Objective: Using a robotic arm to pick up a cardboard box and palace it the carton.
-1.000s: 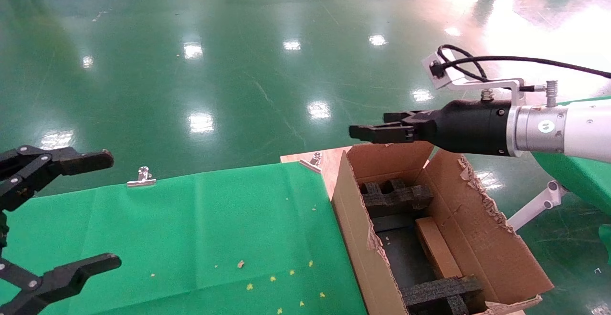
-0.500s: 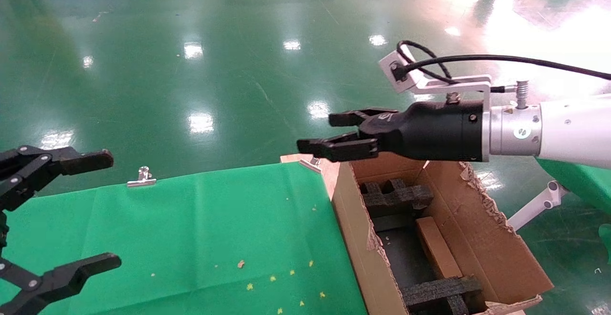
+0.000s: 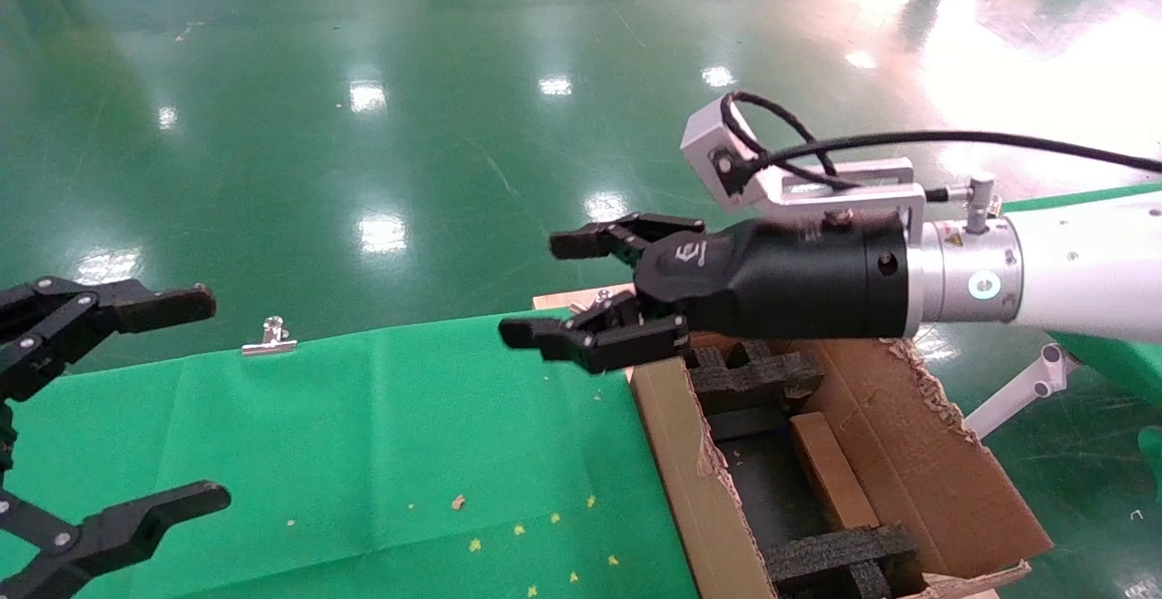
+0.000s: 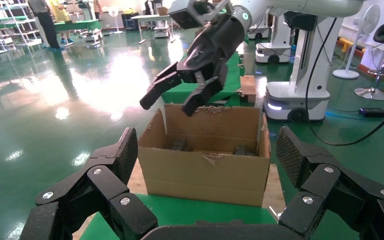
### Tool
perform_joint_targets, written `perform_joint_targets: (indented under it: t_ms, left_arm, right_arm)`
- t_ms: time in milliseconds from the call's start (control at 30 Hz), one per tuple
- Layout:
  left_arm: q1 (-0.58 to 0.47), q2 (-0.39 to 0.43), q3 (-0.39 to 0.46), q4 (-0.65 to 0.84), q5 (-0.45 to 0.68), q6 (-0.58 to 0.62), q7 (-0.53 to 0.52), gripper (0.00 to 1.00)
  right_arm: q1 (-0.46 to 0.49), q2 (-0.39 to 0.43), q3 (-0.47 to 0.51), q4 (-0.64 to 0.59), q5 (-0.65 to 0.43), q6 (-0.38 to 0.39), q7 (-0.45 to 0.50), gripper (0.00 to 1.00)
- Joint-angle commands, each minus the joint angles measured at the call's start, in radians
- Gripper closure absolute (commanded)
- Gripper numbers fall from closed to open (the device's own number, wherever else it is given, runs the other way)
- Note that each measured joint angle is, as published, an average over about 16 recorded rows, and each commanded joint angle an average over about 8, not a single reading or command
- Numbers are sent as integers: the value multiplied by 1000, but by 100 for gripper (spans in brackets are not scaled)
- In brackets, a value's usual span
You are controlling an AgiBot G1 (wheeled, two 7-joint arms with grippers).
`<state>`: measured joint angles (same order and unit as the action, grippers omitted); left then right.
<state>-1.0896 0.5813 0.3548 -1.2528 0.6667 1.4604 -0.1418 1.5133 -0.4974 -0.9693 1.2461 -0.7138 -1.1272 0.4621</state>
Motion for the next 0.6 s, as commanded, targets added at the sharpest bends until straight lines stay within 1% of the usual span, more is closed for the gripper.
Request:
perform_joint_targets:
  t_ms: [33,600]
  left_arm:
    - [0,0,0,0,0,0,0,0]
    - [0,0,0,0,0,0,0,0]
  right_arm:
    - [-34,-9,53,3,-1,-29,-21,0]
    - [-316,-82,497,27,-12,-265,-198,0]
